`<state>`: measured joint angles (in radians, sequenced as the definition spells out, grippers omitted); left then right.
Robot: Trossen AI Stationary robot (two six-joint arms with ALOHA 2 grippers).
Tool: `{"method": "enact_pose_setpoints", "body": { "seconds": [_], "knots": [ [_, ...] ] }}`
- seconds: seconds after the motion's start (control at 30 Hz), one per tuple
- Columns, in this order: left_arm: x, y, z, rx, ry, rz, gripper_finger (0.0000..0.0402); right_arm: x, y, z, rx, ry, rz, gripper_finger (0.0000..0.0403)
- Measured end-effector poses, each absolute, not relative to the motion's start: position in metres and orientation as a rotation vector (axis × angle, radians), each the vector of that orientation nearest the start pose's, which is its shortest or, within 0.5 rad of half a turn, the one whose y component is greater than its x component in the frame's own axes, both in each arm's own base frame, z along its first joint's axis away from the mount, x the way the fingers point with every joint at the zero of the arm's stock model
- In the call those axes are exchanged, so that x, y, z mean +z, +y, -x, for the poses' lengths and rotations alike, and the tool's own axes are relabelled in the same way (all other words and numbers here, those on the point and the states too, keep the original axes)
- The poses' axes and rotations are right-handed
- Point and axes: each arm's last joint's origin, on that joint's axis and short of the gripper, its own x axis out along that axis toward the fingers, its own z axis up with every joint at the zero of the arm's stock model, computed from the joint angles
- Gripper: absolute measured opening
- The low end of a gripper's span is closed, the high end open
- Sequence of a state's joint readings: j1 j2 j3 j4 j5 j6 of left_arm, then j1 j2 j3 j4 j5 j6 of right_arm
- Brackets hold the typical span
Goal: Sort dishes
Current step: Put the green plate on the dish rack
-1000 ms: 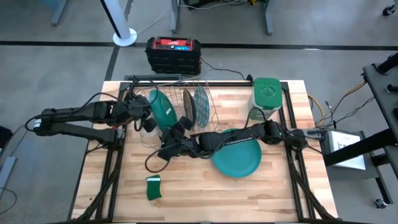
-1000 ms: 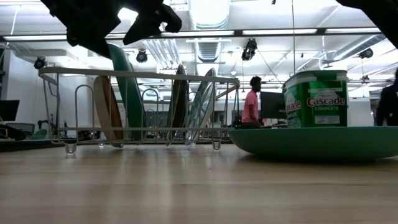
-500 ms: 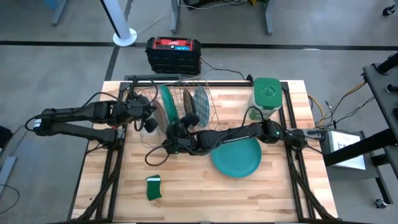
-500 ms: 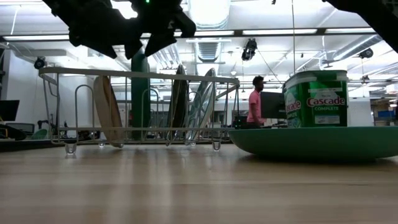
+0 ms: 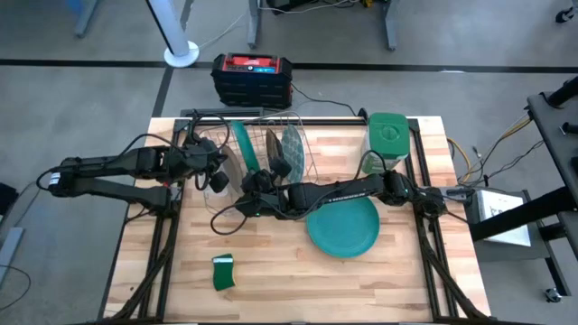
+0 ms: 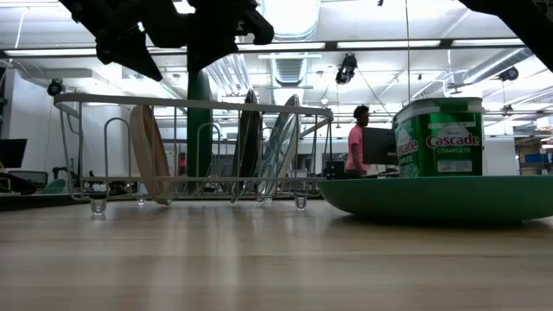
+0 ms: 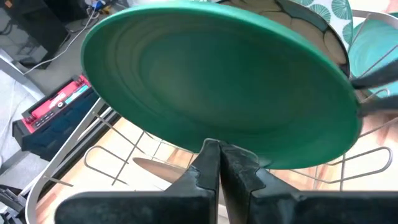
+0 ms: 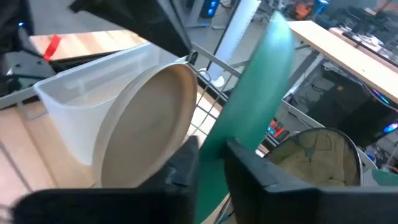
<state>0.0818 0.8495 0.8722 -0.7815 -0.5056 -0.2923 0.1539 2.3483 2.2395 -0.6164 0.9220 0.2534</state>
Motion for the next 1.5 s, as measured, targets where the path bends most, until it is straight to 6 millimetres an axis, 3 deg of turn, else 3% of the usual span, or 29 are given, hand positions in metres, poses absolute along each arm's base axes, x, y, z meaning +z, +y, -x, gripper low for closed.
{"method": "enact_pose_setpoints", "body": {
  "seconds": [0.1,0.47,0.7,0.93,1.1,1.27,1.5],
  "knots": [
    [0.305,0.027,-0.153,0.658,0.657,0.100,0.0000,0.272,0.056,-0.516,-0.798,0.545,0.173,0.0004],
    [0.305,0.026,-0.145,0.657,0.681,0.078,0.0000,0.278,0.053,-0.515,-0.793,0.556,0.193,0.0001],
    [0.305,0.026,-0.140,0.653,0.700,0.052,0.0000,0.303,0.075,-0.503,-0.689,0.538,0.190,0.0010],
    [0.309,0.026,-0.148,0.612,0.672,-0.043,0.0000,0.294,0.109,-0.501,-0.561,0.556,0.198,0.0086],
    [0.314,0.027,-0.149,0.578,0.650,-0.132,0.0000,0.282,0.109,-0.507,-0.534,0.564,0.154,0.0178],
    [0.319,0.027,-0.148,0.568,0.636,-0.164,0.0000,0.261,0.105,-0.514,-0.678,0.528,0.084,0.0253],
    [0.317,0.026,-0.152,0.527,0.657,-0.174,0.0000,0.260,0.100,-0.516,-0.775,0.431,-0.052,0.0283]
  ]
}}
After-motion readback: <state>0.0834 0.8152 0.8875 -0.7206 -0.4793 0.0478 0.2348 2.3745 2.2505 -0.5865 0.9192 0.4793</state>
